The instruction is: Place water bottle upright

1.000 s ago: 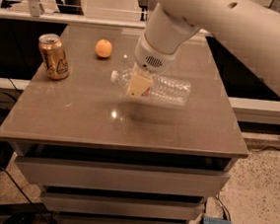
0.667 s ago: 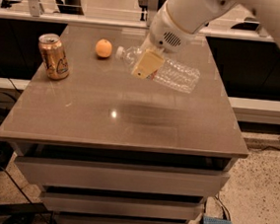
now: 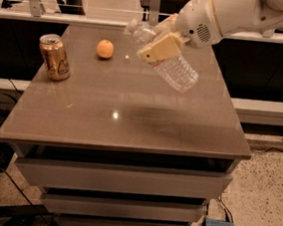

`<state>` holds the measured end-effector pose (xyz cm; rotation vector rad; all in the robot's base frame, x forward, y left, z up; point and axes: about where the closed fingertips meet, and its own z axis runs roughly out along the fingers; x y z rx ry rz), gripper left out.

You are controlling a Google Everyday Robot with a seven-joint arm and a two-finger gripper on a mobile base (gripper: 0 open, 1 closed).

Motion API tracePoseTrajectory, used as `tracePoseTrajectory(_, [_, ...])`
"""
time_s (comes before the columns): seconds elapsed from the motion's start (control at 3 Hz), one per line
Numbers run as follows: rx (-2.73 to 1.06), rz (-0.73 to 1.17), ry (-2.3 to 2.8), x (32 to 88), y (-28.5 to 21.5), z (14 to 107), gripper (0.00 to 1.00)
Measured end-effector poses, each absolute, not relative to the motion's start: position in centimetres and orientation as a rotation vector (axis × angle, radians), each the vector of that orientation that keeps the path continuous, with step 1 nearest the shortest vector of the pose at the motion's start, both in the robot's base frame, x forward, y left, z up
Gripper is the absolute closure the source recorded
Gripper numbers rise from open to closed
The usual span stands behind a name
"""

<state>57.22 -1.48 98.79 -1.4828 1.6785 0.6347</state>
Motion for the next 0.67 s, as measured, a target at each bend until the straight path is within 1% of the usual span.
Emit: tracePoseTrajectory(0.67, [-1.198,0.955,1.384,56.0,-0.3,101.3,1.0])
